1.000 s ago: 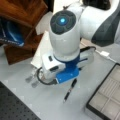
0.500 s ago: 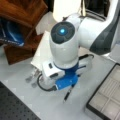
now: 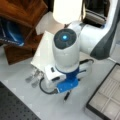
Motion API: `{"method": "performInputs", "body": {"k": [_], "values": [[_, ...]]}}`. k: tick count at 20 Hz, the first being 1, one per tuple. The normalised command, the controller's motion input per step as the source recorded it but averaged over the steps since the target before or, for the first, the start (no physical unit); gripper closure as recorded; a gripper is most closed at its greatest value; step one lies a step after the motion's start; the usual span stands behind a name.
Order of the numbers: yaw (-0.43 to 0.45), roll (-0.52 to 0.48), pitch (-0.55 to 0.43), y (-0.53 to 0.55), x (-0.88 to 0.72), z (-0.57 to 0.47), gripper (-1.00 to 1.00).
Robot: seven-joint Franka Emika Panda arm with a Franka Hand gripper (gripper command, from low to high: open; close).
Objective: Open the box. Pick up the pen. Place the pen in the box. Pick up the book. Place the book on the shelf.
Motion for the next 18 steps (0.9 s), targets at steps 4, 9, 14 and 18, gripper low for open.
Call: {"method": "performInputs", "body": {"k": [4, 9, 14, 18], "values": [[-0.089, -0.031, -0.129, -0.08, -0.11, -0.25, -1.00], [-0.095, -0.061, -0.109, -0.06, -0.09, -0.23, -1.00], [-0.076, -0.073, -0.126, -0.01, -0.09, -0.20, -1.00], [-0.056, -0.089, -0.164, 0.01, -0.09, -0.17, -1.00]]}}
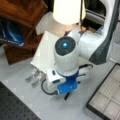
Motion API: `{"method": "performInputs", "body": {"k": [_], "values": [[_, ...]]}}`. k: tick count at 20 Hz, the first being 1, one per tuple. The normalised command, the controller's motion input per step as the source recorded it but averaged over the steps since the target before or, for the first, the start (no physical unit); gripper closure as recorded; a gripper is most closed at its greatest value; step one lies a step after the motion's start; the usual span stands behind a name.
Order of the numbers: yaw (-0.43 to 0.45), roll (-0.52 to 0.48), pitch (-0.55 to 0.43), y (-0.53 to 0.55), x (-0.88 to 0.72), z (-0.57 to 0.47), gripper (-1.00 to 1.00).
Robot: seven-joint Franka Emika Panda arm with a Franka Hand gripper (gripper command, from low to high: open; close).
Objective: Open the box. Pick up the pen. Place the pen in the box. Pick up the book. Place the book on the shelf.
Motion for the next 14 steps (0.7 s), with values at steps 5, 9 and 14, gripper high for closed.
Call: {"method": "performInputs", "body": {"k": [5, 9, 14], "values": [[-0.035, -0.090, -0.158, 0.00, -0.08, -0.20, -1.00], [-0.033, -0.092, -0.142, -0.02, -0.07, -0.20, -1.00], [-0.028, -0.099, -0.150, 0.00, -0.06, -0.18, -1.00]]}}
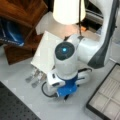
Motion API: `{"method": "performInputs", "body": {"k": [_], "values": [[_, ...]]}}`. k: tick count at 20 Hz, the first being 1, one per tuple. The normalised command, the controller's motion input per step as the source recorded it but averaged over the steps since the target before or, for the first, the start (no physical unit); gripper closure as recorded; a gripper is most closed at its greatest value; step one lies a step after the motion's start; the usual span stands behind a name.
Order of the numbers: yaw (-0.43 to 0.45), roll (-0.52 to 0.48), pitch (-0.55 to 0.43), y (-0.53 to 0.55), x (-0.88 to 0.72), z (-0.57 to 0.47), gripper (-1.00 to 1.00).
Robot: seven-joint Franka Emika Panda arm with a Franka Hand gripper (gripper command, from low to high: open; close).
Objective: Open the box. Pick up the pen. Place the pen in the box. Pick up the book. Place the book on the shelf.
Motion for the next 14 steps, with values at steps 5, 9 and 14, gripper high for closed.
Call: {"method": "performInputs", "body": {"k": [5, 9, 14], "values": [[-0.026, -0.116, -0.167, 0.04, -0.07, -0.13, 1.00], [-0.020, -0.153, -0.194, 0.07, -0.10, -0.15, 1.00], [-0.006, -0.167, -0.185, 0.12, -0.14, -0.17, 1.00]]}}
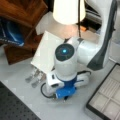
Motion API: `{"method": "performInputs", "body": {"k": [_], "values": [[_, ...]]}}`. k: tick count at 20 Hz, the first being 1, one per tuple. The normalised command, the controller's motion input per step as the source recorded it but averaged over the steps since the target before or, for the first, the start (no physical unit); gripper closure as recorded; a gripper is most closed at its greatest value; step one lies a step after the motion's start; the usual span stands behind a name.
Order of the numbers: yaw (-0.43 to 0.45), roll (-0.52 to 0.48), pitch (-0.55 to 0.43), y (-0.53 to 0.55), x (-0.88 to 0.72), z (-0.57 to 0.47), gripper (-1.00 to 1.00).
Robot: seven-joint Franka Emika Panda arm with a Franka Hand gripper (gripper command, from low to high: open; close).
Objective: Open the box. Pick up the pen. Place the pen in the box. Pick up the book. Place the book on the shelf.
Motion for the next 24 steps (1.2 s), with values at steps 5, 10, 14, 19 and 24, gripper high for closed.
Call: {"method": "performInputs", "body": {"k": [5, 10, 14, 19, 24], "values": [[0.027, -0.173, -0.128, 0.13, -0.23, -0.12, 1.00], [0.033, -0.167, -0.095, 0.11, -0.25, -0.08, 1.00], [0.015, -0.144, -0.050, 0.11, -0.26, -0.01, 1.00], [-0.033, -0.099, 0.042, 0.12, -0.29, 0.26, 1.00], [-0.150, -0.041, 0.116, 0.14, -0.25, 0.43, 1.00]]}}
